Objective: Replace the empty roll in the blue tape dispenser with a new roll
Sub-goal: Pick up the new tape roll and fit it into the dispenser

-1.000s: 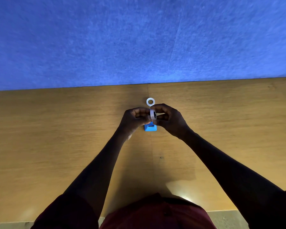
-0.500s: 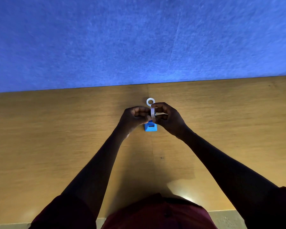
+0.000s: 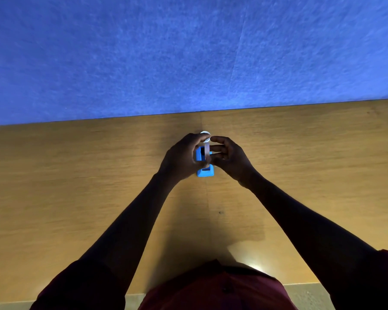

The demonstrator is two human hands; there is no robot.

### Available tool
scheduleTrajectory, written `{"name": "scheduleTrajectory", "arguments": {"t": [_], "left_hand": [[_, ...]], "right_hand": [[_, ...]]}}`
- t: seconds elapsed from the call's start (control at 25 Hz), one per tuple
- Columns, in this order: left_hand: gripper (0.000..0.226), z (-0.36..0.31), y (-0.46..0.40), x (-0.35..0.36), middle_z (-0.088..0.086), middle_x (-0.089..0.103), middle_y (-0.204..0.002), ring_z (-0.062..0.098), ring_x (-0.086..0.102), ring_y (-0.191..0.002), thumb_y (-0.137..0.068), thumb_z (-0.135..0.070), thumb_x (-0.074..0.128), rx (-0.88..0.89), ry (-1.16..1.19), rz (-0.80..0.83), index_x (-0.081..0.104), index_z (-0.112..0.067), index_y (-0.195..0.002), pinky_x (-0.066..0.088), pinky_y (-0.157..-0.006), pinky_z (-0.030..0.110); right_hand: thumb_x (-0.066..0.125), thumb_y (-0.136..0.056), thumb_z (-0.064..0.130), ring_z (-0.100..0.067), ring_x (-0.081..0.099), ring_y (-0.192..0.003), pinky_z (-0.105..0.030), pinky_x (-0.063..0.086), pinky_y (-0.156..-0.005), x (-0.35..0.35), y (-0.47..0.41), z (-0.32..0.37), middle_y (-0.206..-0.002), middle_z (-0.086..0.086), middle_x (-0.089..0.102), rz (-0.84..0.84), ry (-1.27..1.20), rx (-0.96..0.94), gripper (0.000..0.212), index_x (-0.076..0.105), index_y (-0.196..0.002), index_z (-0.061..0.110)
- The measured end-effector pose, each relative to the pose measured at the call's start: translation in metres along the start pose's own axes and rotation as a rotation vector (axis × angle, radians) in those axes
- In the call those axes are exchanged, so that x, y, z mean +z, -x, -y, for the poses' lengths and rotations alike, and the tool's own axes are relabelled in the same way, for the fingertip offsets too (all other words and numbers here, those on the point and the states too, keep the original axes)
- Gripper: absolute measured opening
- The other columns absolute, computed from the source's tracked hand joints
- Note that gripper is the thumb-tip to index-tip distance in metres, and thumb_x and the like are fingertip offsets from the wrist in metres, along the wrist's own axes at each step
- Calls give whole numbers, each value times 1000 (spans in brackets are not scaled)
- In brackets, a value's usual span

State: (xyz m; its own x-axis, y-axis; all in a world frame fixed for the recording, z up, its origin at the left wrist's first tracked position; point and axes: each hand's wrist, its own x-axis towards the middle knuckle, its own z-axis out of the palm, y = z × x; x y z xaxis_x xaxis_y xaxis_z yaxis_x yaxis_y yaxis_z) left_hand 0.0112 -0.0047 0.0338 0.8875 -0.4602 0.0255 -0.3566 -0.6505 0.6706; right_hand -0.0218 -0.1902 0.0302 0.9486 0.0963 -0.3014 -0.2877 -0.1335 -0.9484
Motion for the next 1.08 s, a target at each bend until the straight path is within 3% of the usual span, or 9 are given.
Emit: {"name": "scheduleTrajectory", "arguments": {"t": [0.24,0.44,0.72,0.88,1.08], "left_hand": [[65,3,-2,9,-2,68,-129,11,67,-110,-79,-39,83,14,-140,-70,56,-20,-135,40,-75,5],[67,3,-3,5,-3,70,-128,10,67,-111,-80,-45,81,23,-123,-80,55,-21,-137,33,-74,-1],[63,2,-10,2,-6,72,-124,9,68,-103,-81,-50,80,1,-179,-86,56,-23,-133,42,-70,12],[65,7,-9,4,-8,71,-124,11,68,-98,-77,-42,85,-60,-241,-62,53,-28,-132,46,-72,23],[65,12,-14,14,-8,73,-119,13,71,-98,-76,-41,86,-90,-301,-60,53,-26,-130,43,-70,22]], "right_hand": [[76,-85,7,-19,68,-114,-37,60,-91,0,1,4,-128,-7,67,-5,8,1,61,48,-139,10],[76,-85,9,-16,67,-115,-32,60,-88,0,0,6,-128,-5,66,-9,19,-2,60,49,-138,11],[81,-81,18,-10,65,-111,-26,58,-87,-5,-6,-4,-121,11,63,-59,155,-36,62,51,-135,18],[83,-78,20,-12,60,-112,-17,51,-75,-13,-9,-22,-135,3,58,-141,360,29,71,48,-140,20],[89,-71,23,-20,52,-129,-38,51,-101,-11,-6,-40,-147,-4,51,11,557,108,94,37,-150,20]]}}
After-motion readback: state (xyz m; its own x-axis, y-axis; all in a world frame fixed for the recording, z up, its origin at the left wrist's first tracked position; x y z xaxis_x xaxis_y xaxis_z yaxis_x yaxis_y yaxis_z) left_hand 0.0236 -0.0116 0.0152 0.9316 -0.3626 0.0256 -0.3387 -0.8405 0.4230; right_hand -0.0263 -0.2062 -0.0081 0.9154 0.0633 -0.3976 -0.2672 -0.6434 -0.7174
